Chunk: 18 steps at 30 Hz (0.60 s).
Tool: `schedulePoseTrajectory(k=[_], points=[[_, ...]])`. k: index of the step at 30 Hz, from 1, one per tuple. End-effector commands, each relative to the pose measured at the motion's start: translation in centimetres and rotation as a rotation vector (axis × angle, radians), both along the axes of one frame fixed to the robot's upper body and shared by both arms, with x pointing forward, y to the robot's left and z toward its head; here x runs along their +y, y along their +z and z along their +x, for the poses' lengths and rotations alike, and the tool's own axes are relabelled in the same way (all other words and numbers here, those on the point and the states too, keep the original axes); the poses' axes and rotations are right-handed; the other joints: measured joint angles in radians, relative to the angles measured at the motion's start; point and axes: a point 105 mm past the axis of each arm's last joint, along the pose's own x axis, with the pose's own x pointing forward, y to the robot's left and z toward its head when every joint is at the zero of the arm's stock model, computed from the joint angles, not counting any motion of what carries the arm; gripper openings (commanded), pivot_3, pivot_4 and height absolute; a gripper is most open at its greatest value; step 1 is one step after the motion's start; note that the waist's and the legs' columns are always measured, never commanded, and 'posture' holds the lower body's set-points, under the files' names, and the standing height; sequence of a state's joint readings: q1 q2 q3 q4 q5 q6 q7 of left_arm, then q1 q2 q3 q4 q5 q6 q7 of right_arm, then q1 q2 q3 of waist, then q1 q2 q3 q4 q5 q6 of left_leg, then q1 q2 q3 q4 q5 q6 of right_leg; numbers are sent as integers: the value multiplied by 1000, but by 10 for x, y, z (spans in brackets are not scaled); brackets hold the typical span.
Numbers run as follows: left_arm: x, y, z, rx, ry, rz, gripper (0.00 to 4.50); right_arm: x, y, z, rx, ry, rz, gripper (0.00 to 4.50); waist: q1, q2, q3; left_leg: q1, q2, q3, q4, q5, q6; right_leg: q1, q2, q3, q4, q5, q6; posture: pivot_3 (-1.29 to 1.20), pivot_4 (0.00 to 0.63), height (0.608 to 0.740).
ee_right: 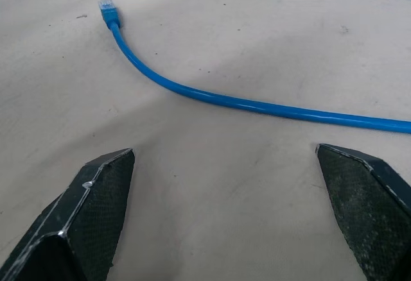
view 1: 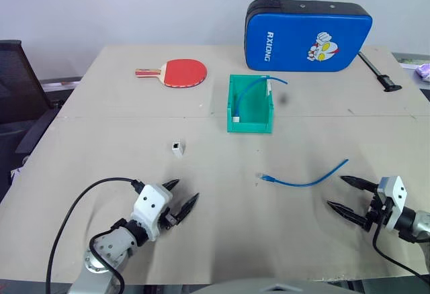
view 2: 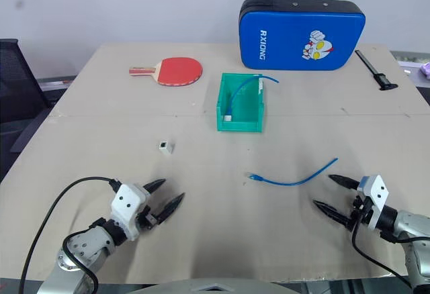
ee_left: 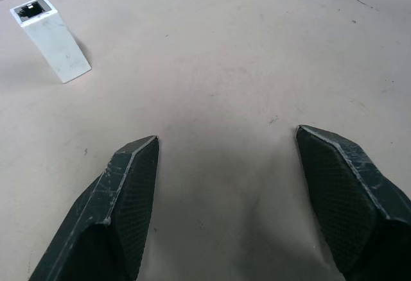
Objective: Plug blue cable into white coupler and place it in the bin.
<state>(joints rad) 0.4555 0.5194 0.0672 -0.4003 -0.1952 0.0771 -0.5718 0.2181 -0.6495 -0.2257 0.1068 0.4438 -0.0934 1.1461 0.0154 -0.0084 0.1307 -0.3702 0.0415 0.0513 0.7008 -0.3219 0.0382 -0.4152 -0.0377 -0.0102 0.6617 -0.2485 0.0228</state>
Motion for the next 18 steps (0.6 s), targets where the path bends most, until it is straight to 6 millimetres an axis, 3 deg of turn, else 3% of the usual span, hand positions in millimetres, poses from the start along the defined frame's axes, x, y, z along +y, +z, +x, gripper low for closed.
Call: schedulePoseTrajectory(k=[1,18], points=[[-3,-14,-6,70,-44,9,3482,-5,2,-6,-4,-6,-27,4448,0,0,0,0,0,0,0,0,0,0,0,0,0,0,0,0,150,681],[-2,-16,-3,68,-90,-1,3482,-1,8,-11,-17,-21,-34,4448,4,1,0,0,-1,-1,0,0,0,0,-1,-1,0,0,0,0,150,681]])
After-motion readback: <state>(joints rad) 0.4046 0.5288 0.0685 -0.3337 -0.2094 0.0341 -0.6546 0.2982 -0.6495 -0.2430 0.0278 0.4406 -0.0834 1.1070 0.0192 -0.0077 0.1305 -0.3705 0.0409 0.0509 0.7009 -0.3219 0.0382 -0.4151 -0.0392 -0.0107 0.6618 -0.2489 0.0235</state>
